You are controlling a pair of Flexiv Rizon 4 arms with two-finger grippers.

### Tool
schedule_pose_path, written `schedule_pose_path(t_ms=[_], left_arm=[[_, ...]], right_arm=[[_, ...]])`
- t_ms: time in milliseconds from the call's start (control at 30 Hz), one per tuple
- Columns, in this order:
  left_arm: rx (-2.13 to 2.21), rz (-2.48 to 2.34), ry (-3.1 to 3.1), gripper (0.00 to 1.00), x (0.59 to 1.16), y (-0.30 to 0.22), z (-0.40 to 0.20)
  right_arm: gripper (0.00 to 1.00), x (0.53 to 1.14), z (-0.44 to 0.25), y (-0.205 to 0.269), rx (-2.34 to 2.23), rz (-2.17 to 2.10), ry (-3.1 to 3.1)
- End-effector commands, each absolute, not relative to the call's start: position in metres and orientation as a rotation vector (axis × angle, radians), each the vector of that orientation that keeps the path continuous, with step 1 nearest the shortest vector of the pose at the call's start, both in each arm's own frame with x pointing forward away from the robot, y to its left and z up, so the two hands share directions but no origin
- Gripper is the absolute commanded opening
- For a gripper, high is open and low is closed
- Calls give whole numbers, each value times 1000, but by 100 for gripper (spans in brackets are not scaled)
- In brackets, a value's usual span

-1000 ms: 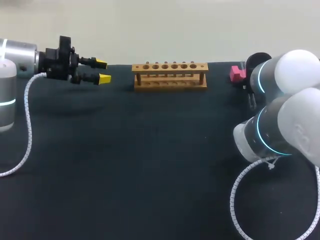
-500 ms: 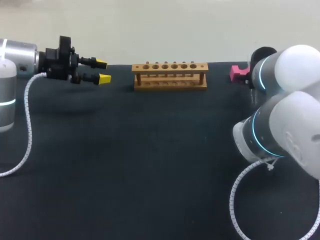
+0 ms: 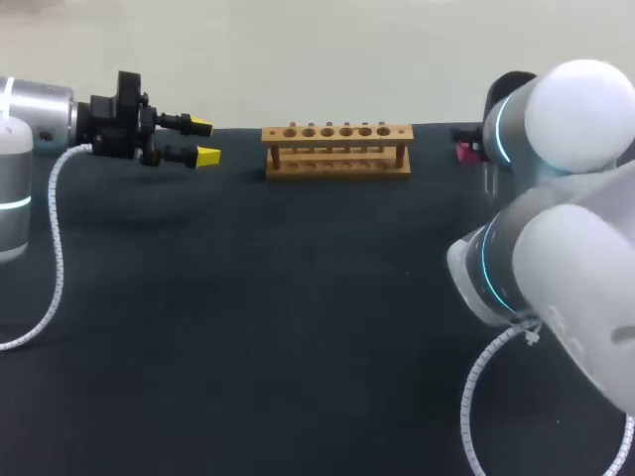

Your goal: Grasp the test tube, adjust it, and insert it.

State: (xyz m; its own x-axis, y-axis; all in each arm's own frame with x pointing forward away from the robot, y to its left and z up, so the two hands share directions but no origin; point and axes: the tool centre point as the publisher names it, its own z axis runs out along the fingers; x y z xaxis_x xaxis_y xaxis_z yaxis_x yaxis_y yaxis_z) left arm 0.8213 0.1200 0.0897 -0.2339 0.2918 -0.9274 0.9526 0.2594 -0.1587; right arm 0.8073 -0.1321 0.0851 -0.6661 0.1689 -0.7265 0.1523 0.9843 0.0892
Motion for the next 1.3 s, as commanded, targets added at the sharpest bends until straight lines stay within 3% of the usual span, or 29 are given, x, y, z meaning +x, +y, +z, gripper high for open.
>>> schedule_pose_path(t_ms=[33,1300], left_arm=[[1151,-996,1698,100,819,120,89],[1151,-996,1698,100,819,120,89]], right_arm=[[0,790,102,-125,245,-10,2312],[0,787,105,-117,272,-28,2308]])
